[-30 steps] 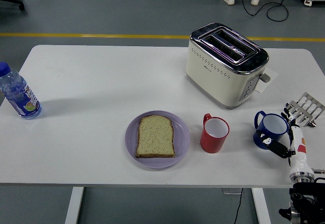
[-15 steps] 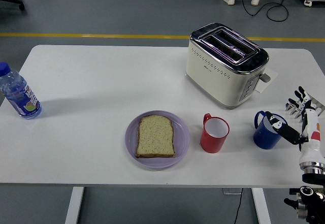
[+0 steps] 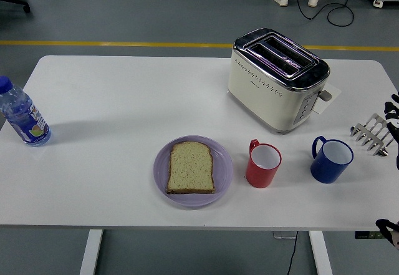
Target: Pick up the cup,pour liquid into bread,place the cup on the desk
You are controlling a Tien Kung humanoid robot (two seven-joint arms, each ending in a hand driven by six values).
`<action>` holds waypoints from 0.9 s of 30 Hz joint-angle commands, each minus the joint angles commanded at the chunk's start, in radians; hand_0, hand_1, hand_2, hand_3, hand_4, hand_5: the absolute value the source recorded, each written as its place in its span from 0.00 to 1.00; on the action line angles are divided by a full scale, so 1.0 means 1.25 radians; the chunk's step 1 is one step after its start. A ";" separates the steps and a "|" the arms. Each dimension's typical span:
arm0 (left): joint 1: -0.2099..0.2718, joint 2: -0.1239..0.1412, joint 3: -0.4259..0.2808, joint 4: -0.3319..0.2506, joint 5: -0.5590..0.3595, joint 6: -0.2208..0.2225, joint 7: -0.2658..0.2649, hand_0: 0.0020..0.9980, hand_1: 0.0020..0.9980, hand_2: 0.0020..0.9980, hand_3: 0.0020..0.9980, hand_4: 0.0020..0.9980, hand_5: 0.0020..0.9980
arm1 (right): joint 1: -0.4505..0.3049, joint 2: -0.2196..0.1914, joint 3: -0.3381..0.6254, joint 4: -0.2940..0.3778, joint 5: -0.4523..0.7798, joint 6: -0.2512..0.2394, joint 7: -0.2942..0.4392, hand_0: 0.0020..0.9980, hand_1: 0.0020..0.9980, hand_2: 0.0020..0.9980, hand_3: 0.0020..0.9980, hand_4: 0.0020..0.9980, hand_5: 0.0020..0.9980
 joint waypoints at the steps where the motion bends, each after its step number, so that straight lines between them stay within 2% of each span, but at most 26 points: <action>1: 0.001 0.000 0.002 0.000 0.000 0.000 0.000 0.64 0.65 0.65 0.51 0.24 0.85 | 0.000 0.004 0.013 -0.002 0.036 0.016 0.000 0.71 0.61 0.64 0.59 0.54 0.11; 3: 0.002 0.000 0.004 0.000 0.000 0.000 0.000 0.64 0.65 0.65 0.51 0.24 0.85 | -0.002 0.012 0.044 -0.006 0.098 0.052 0.001 0.71 0.61 0.64 0.59 0.54 0.11; 6: 0.003 -0.001 0.007 0.000 -0.002 0.000 0.000 0.64 0.64 0.65 0.51 0.24 0.85 | -0.007 0.019 0.080 -0.016 0.202 0.087 -0.009 0.70 0.61 0.64 0.59 0.55 0.12; 14: 0.005 -0.001 0.009 0.001 -0.002 -0.001 0.000 0.64 0.65 0.65 0.51 0.24 0.85 | -0.010 0.032 0.115 -0.050 0.455 0.110 -0.023 0.69 0.60 0.64 0.59 0.56 0.14; 20: 0.003 -0.001 0.006 0.000 -0.001 -0.001 0.000 0.64 0.65 0.65 0.51 0.24 0.85 | -0.004 0.038 0.124 -0.069 0.477 0.106 -0.042 0.69 0.60 0.64 0.59 0.56 0.14; 27: -0.003 -0.001 -0.001 0.000 0.001 -0.001 0.000 0.64 0.65 0.65 0.51 0.24 0.86 | 0.001 0.042 0.147 -0.083 0.454 0.095 -0.132 0.68 0.59 0.63 0.59 0.55 0.15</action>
